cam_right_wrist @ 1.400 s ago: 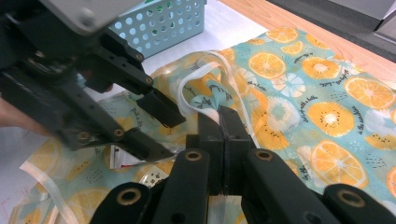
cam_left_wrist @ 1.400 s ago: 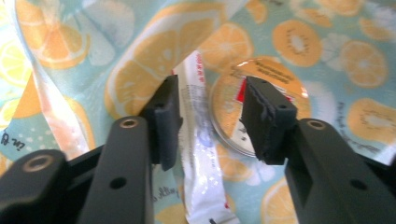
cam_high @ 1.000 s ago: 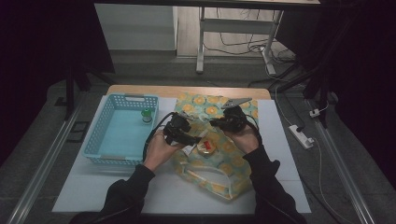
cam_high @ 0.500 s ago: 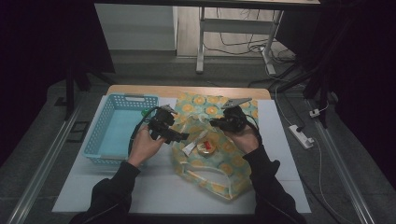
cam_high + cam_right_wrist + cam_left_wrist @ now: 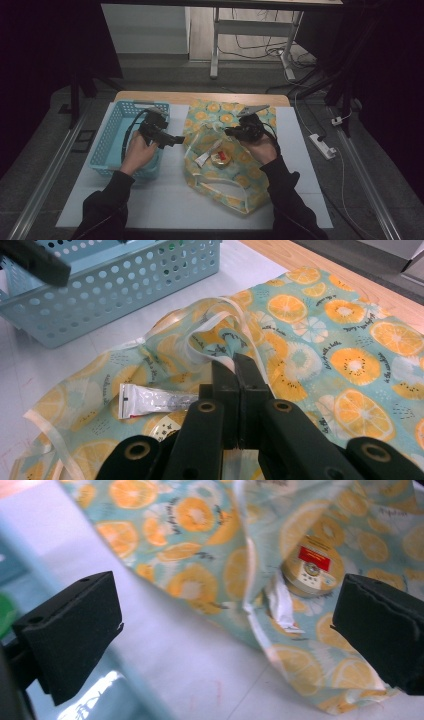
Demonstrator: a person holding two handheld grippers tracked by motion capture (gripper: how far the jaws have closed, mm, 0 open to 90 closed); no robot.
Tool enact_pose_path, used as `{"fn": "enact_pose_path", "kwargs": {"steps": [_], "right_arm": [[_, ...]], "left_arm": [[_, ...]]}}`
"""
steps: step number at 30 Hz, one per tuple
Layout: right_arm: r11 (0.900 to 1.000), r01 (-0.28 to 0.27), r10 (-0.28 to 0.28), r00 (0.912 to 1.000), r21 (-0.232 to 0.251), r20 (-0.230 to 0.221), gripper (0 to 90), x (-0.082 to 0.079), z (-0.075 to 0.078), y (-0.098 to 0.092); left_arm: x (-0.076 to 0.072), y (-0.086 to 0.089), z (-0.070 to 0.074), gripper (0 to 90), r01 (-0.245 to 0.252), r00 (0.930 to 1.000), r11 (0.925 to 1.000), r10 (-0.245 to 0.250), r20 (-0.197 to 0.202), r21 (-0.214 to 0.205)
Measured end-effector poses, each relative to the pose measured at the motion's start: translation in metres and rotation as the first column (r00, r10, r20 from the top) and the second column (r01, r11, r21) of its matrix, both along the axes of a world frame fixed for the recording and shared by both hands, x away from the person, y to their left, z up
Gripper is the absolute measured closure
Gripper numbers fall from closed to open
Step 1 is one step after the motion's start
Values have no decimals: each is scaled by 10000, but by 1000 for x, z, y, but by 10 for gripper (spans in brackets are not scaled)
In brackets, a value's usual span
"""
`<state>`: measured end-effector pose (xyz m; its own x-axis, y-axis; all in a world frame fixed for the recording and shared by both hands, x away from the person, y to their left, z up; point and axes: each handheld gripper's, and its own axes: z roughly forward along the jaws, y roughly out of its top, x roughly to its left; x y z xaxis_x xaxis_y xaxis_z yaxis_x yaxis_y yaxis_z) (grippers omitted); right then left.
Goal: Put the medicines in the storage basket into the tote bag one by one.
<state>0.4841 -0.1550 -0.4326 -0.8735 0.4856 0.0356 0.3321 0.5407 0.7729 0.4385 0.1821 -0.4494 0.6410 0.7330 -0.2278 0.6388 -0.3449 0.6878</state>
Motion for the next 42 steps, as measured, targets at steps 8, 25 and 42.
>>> {"fn": "enact_pose_path", "kwargs": {"steps": [8, 25, 42], "right_arm": [[10000, 13, -14, 10000, -31, -36, 893, 1, -1, 0], [10000, -6, 6, 10000, 1, -17, 893, 1, 0, -1], [10000, 12, -12, 10000, 37, -65, 893, 2, 0, -2]], "left_arm": [[5, 29, -1, 0, -427, 9988, 9991, 425, -233, -83], [31, 63, -9, 0, -1718, 9844, 9815, 1677, 533, 846], [69, 64, -40, 0, -2540, 9629, 9454, 2671, -388, 2042]]}}
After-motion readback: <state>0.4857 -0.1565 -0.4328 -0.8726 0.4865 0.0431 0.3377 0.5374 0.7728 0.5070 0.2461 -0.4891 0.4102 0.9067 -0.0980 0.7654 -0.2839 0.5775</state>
